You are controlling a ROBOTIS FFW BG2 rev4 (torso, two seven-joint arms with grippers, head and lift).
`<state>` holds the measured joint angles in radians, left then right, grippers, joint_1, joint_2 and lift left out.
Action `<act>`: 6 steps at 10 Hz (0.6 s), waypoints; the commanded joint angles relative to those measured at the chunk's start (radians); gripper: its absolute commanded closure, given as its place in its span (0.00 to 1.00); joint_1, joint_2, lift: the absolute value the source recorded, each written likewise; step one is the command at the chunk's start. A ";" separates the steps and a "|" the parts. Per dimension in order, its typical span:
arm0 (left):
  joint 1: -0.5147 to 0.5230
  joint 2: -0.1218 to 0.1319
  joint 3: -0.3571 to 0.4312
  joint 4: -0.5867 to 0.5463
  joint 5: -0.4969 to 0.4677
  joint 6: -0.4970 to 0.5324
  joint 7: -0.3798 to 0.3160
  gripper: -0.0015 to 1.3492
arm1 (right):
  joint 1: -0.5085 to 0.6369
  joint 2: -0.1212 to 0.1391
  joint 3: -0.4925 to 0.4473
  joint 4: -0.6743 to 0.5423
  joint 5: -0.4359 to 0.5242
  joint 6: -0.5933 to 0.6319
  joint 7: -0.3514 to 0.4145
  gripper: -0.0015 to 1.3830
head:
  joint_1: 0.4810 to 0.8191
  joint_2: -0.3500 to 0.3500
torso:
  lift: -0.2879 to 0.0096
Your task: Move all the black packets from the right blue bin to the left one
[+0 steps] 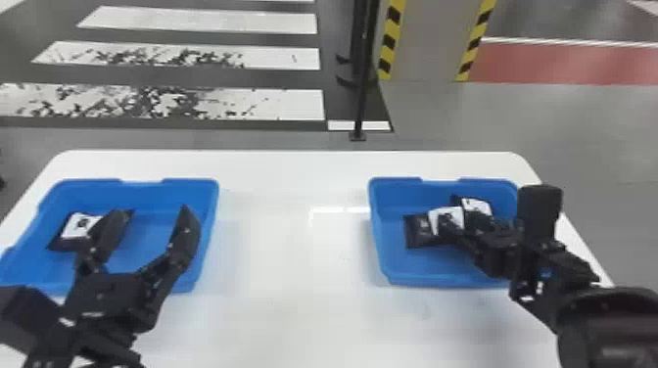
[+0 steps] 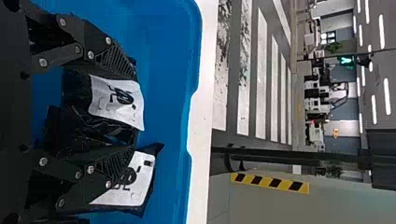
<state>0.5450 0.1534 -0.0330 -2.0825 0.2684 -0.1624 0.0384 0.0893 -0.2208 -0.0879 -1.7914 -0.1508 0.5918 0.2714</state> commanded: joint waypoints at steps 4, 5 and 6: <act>0.002 -0.002 0.003 0.005 0.009 -0.012 0.000 0.17 | -0.008 0.003 0.002 0.030 -0.053 0.002 -0.001 0.82 | 0.63 0.43 | 0.40; 0.002 -0.002 0.001 0.005 0.011 -0.014 0.000 0.17 | -0.008 0.003 0.002 0.038 -0.100 -0.015 0.000 0.82 | 0.63 0.44 | 0.40; 0.000 -0.002 -0.001 0.005 0.015 -0.024 0.000 0.17 | -0.006 0.003 0.000 0.048 -0.160 -0.042 0.003 0.82 | 0.63 0.45 | 0.40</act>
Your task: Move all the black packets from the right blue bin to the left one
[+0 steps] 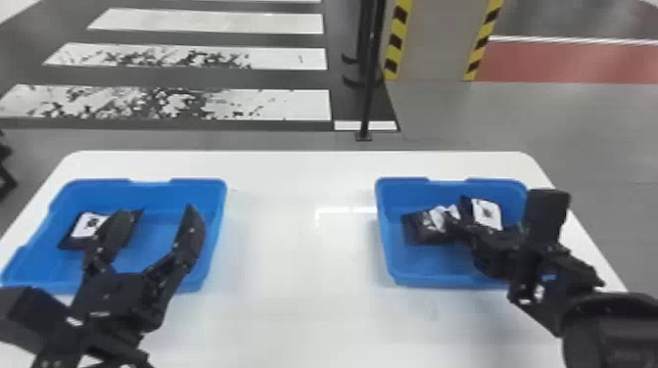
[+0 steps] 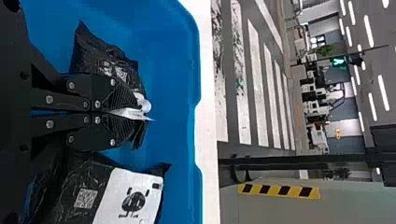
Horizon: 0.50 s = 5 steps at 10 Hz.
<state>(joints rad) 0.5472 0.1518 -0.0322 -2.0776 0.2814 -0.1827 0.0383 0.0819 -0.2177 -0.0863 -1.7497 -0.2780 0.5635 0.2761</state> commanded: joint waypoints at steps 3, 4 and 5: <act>-0.002 0.000 -0.016 0.000 0.030 -0.055 0.002 0.17 | 0.004 -0.002 -0.025 0.013 -0.203 -0.063 0.057 0.82 | 0.63 0.47 | 0.40; -0.005 0.005 -0.036 0.000 0.072 -0.058 0.002 0.17 | 0.009 -0.006 -0.025 -0.024 -0.268 -0.068 0.092 0.82 | 0.63 0.48 | 0.40; -0.010 0.012 -0.065 -0.012 0.149 -0.058 0.002 0.17 | 0.021 -0.008 -0.013 -0.080 -0.346 -0.068 0.127 0.82 | 0.63 0.50 | 0.40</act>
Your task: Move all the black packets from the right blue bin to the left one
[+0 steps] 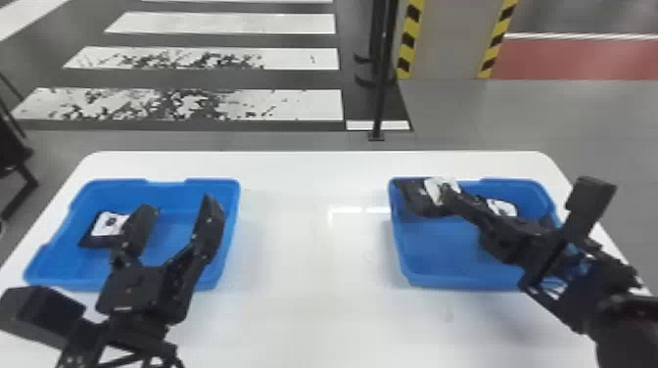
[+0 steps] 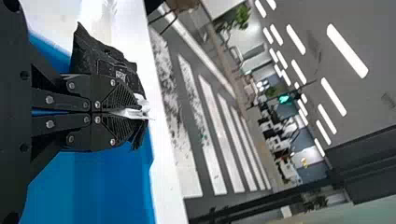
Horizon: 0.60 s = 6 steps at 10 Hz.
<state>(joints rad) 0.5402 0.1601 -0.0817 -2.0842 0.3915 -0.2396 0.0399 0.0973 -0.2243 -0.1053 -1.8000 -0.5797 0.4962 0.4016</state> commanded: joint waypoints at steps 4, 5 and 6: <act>-0.035 0.038 -0.108 -0.062 0.191 0.136 -0.022 0.17 | -0.078 -0.043 0.299 -0.013 -0.332 -0.025 0.079 0.82 | 0.63 0.67 | 0.40; -0.045 0.039 -0.112 -0.062 0.193 0.183 -0.034 0.17 | -0.090 -0.046 0.355 0.005 -0.384 -0.027 0.088 0.82 | 0.63 0.70 | 0.40; -0.047 0.041 -0.112 -0.062 0.193 0.190 -0.034 0.17 | -0.097 -0.052 0.390 0.002 -0.397 -0.027 0.089 0.82 | 0.63 0.71 | 0.40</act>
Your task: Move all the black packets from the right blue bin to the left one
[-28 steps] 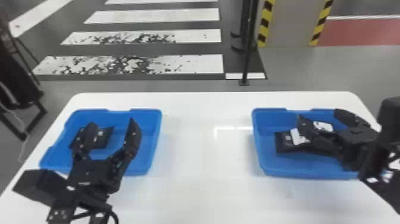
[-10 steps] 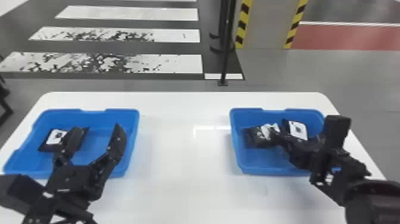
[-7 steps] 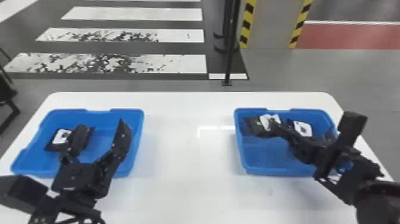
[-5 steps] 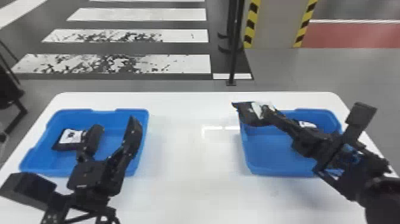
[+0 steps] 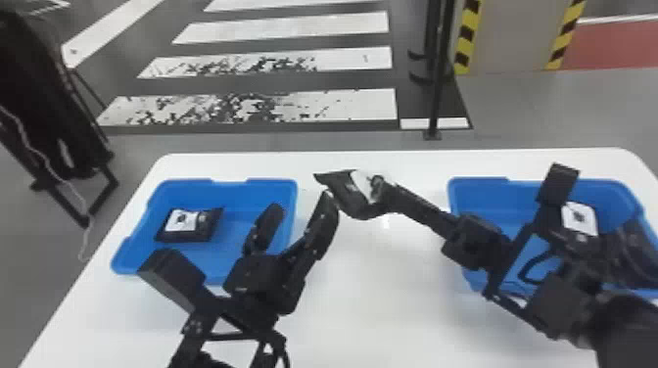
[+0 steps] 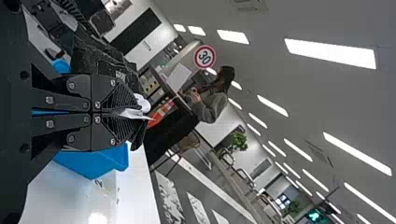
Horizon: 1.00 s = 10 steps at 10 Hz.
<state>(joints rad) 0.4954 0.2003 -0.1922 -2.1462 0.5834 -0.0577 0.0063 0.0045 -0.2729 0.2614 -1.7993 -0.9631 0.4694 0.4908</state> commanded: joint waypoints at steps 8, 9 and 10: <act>-0.007 0.005 -0.003 -0.027 -0.001 0.067 -0.031 0.90 | -0.029 -0.011 0.088 0.036 -0.052 -0.038 0.006 0.82 | 0.63 0.80 | 0.40; -0.005 0.004 0.009 -0.049 0.005 0.129 -0.054 0.90 | -0.034 -0.011 0.092 0.043 -0.050 -0.047 0.006 0.82 | 0.63 0.79 | 0.40; -0.009 0.005 0.011 -0.079 0.053 0.239 -0.086 0.90 | -0.044 -0.006 0.094 0.070 -0.050 -0.060 0.006 0.82 | 0.63 0.77 | 0.40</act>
<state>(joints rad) 0.4882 0.2050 -0.1838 -2.2093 0.6116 0.1210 -0.0760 -0.0336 -0.2819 0.3535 -1.7438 -1.0143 0.4166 0.4968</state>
